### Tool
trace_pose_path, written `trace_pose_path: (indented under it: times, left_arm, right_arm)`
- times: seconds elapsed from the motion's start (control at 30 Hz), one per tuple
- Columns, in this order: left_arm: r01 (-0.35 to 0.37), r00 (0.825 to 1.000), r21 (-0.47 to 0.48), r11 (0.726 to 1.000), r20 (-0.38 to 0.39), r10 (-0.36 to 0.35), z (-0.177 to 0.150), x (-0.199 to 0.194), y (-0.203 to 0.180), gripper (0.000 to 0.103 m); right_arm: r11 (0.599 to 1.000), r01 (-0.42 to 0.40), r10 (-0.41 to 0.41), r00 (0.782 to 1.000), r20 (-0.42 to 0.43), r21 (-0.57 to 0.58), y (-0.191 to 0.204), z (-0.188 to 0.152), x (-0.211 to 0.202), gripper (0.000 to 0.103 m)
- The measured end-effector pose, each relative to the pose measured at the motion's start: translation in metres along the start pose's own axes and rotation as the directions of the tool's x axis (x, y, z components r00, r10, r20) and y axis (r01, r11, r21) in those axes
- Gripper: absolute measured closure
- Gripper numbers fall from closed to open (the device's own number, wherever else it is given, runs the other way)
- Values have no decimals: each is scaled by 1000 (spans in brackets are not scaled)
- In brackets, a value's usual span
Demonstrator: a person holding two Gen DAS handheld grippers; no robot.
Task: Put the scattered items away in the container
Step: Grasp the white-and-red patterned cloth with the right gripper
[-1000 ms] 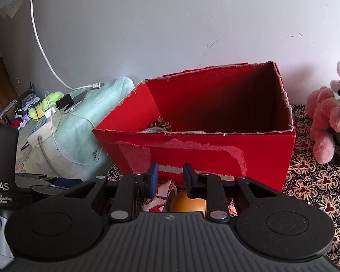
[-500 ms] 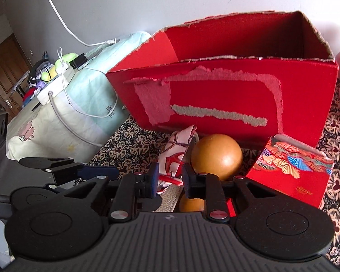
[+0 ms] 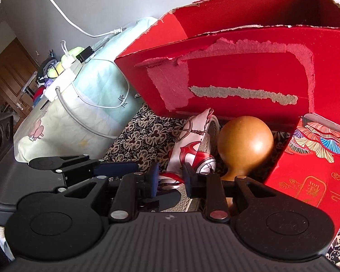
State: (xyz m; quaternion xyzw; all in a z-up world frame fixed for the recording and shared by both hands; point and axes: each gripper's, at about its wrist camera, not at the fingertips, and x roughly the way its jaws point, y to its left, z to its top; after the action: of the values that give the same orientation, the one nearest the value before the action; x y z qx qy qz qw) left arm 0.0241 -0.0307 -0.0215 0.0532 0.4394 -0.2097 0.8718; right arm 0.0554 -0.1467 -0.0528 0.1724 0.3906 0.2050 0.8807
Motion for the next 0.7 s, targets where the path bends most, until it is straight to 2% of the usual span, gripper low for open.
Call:
trace_pose_path:
  times: [0.13,0.23,0.37,0.57,0.6,0.7]
  left_arm:
    - [-8,1000,-4,1000,1,8,2,0,4,19]
    - [1,1000,-5,1000,-3,-1,2,2,5,19]
    - [4,1000,10,1000,-3,-4,1,4,5,18]
    - [6,1000,5,1000,-1,-6,0,5,10,18]
    - [5,1000,7,1000,2,-5,1,4,10,18]
    - [21,1000,3,1000,5,-21,2,5,11,22]
  right_arm:
    - [999,44,-43,999,29,-14,1,3,-5,77]
    - [994,107,-107,994,-11,-9,-1,6,2,75]
    - [993,116,-116,993,-34,9,-5,5,7,69]
    - [997,61,-59,998,-36,53,-10,7,7,64]
    - [997,46,-44,998,-33,56,-10,7,6,61]
    - [998,20,-19,999,-29,52,-10,7,6,61]
